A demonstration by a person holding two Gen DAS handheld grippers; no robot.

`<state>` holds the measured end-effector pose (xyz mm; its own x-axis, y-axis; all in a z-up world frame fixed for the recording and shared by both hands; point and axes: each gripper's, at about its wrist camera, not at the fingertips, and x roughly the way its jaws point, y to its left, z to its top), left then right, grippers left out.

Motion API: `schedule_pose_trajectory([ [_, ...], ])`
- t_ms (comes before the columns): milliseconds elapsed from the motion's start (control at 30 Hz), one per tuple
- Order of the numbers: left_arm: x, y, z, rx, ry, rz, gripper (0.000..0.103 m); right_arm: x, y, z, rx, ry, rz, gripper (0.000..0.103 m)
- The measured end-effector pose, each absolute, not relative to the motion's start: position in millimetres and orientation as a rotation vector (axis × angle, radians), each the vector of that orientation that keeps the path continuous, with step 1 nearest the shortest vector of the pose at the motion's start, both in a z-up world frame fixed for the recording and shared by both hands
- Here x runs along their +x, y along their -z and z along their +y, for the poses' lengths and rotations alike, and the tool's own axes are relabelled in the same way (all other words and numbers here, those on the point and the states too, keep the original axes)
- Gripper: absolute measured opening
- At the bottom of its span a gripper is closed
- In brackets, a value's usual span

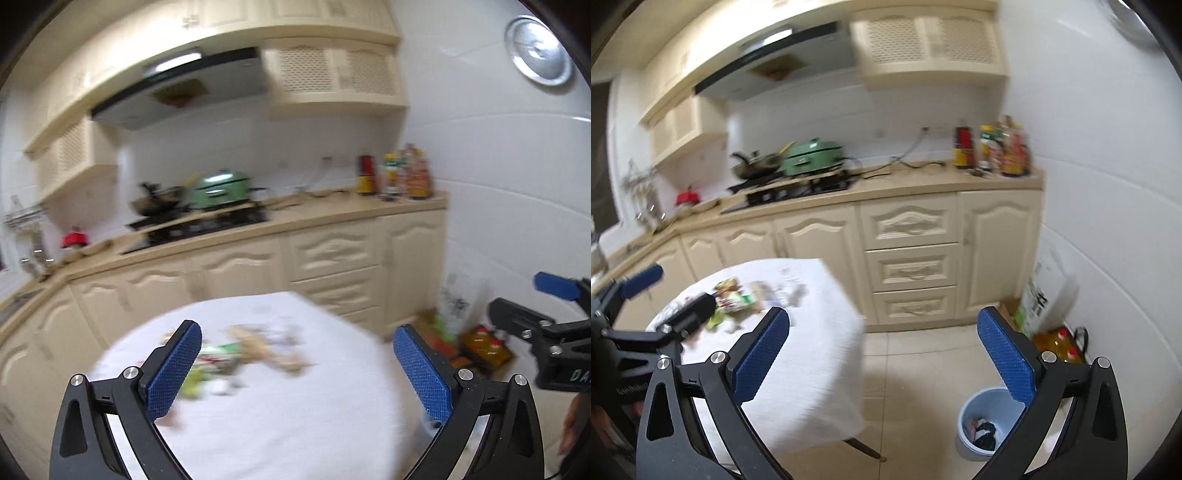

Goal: Collect trash
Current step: 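Grasp a clear bag with red print with the left gripper while the right grasps the bread bag, then carry the clear bag and bread bag to the blue bin and release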

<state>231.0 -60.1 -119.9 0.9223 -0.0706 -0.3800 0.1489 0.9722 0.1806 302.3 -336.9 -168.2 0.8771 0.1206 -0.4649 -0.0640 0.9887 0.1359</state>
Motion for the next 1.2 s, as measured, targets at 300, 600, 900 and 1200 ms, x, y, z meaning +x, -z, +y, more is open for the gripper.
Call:
schedule_pose_trajectory([
  [300, 269, 174, 49, 0.155, -0.132, 0.525, 0.102, 370, 186, -221, -0.012, -0.240, 0.600, 0.103],
  [600, 301, 235, 96, 0.118, -0.211, 0.741, 0.102, 457, 249, -158, -0.139, -0.285, 0.777, 0.103],
  [900, 339, 271, 111, 0.044, -0.174, 0.895, 0.050, 512, 296, -131, -0.187, -0.340, 0.897, 0.088],
  [1200, 349, 235, 116, 0.027, -0.200, 0.817, 0.037, 522, 310, -126, -0.168, -0.386, 0.942, 0.035],
])
